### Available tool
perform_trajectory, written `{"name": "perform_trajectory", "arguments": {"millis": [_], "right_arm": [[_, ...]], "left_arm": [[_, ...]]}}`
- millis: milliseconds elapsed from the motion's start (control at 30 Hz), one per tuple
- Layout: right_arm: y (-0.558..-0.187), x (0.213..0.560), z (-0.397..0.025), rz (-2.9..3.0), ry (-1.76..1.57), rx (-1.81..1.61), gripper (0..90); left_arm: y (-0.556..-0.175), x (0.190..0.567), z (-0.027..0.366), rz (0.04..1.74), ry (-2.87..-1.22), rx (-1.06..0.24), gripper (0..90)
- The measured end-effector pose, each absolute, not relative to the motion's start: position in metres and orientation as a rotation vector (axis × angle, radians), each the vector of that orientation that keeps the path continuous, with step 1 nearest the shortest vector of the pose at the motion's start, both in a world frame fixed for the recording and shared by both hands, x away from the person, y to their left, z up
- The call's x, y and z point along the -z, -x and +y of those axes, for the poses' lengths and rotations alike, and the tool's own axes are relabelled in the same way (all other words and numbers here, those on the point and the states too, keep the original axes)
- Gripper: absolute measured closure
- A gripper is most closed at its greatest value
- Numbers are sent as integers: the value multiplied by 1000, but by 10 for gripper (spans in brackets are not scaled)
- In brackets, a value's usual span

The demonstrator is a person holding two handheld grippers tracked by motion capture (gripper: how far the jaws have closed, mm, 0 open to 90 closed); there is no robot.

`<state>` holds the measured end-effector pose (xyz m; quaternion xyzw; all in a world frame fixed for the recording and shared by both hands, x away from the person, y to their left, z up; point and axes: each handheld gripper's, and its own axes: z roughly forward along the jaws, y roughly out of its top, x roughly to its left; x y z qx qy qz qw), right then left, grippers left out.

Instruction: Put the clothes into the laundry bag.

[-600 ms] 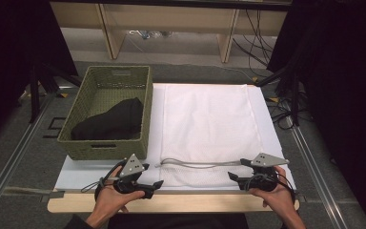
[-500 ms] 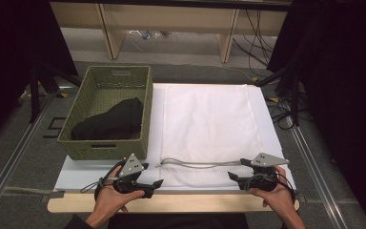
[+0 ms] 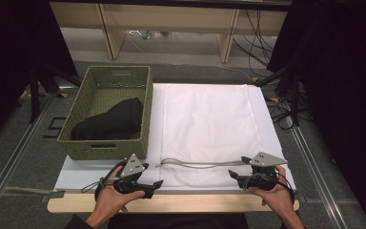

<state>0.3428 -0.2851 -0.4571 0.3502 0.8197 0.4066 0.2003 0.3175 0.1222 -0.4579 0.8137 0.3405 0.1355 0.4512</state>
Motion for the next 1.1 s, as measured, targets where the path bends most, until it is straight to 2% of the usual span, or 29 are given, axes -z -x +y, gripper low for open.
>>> {"name": "perform_trajectory", "arguments": {"millis": [367,700,1100], "right_arm": [[-358,457,-271,2292,-866,-1066,283],[-407,464,-242,2428,-736,-989,253],[-423,479,-222,2542,-634,-877,236]], "left_arm": [[-319,458,123,835,-2002,-348,224],[-320,456,124,818,-2035,-368,222],[-318,457,122,826,-2006,-346,222]]}}
